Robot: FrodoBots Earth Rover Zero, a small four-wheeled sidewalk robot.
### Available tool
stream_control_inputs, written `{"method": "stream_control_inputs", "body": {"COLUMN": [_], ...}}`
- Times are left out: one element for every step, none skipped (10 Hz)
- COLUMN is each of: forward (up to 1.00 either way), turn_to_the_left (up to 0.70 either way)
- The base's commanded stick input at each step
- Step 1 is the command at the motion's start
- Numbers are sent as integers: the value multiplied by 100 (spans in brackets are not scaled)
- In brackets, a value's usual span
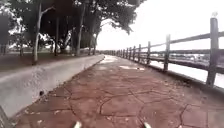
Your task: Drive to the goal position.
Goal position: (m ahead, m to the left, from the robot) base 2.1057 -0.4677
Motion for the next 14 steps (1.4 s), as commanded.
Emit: {"method": "stream_control_inputs", "body": {"forward": [50,50,50,50,50,50,50,50,50,50,50,50,50,50], "turn_to_the_left": [1,1,1,2,-26,-43,-24,-1,2,2,2,2,2,2]}}
